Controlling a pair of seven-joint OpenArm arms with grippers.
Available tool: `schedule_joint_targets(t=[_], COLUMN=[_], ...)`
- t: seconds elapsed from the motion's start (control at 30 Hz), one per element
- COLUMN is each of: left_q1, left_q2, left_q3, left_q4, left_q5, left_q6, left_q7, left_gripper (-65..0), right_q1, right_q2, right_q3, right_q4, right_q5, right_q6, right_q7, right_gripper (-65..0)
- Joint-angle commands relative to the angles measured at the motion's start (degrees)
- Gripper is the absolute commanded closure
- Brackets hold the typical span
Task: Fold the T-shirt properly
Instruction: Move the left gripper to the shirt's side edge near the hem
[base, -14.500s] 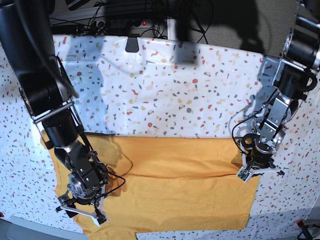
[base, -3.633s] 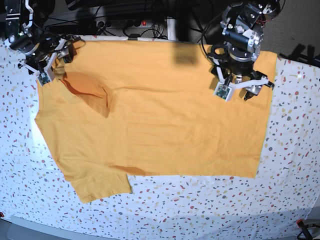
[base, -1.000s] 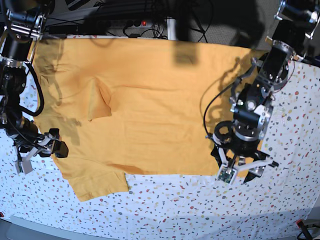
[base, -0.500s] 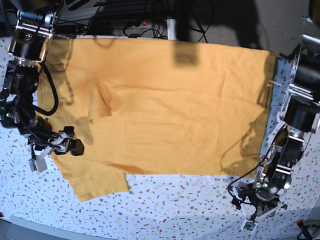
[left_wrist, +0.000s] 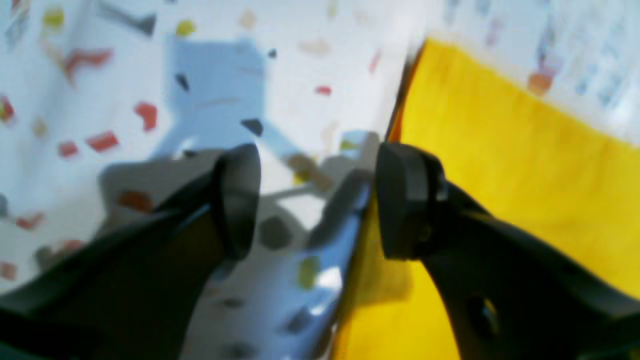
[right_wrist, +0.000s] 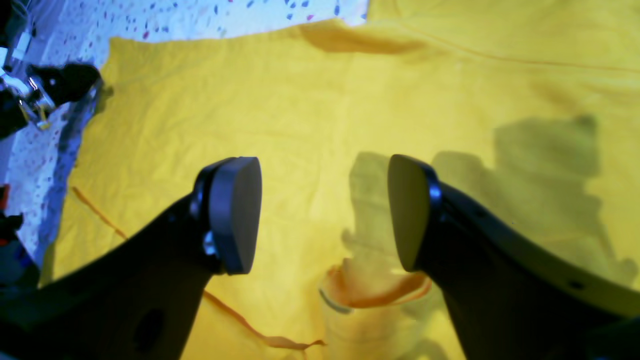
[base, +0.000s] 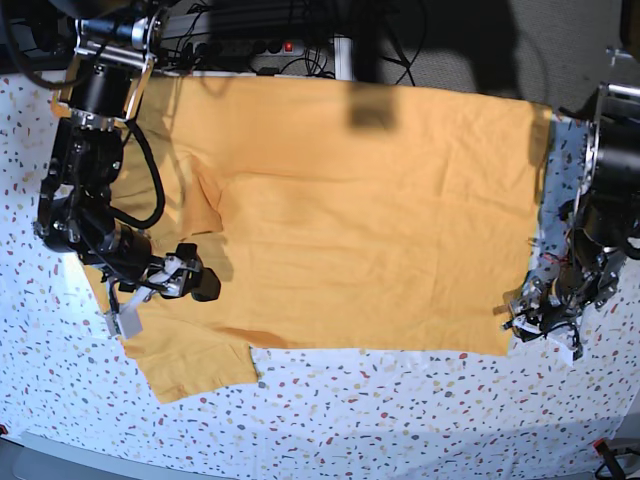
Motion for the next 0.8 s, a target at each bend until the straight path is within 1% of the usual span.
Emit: schedule_joint_targets(t=[0.0, 0.07, 0.13, 0.17, 0.23, 0.37, 0.53, 0.77], left_q1=[0.0, 2.0, 3.5, 3.8, 4.1, 4.1, 4.1, 4.1], left_q2=[-0.2, 0.6, 0.9, 1.1, 1.1, 1.2, 1.7, 3.7], left_q3=[-3.0, -9.2, -13.9, -15.6, -17.7, -18.0, -18.0, -18.0], left_q4=[0.5, 0.5, 0.5, 0.7, 0.7, 1.9, 3.2, 3.2], left_q5=[-0.5, 0.8, 2.3, 3.1, 4.5, 5.9, 6.0, 7.9], left_q6=[-2.6, -5.7, -7.8, -8.6, -8.7, -8.7, -8.8, -8.9], left_q7=[-0.3, -1.7, -2.8, -3.4, -4.0, -4.5, -4.8, -4.7], left_gripper=[-35.6, -35.6, -35.6, -35.6, -35.6, -35.6, -35.6, -35.6], right_q1=[1.4, 1.4, 1.4, 1.4, 1.4, 1.4, 1.4, 1.4], right_q2=[0.3, 0.1, -0.1, -0.1, -0.2, -0.2, -0.2, -0.2], right_q3=[0.2, 0.3, 0.3, 0.3, 0.3, 0.3, 0.3, 0.3], right_q4=[0.9, 0.9, 0.9, 0.9, 0.9, 0.9, 0.9, 0.9], right_q5=[1.1, 1.2, 1.2, 1.1, 1.2, 1.2, 1.2, 1.2], right_q6=[0.7, 0.7, 0.7, 0.7, 0.7, 0.7, 0.7, 0.7], right_q7=[0.5, 0.0, -0.3, -0.4, -0.4, -0.4, -0.4, -0.4], right_gripper=[-38.0, -38.0, -38.0, -38.0, -38.0, -38.0, -38.0, -38.0])
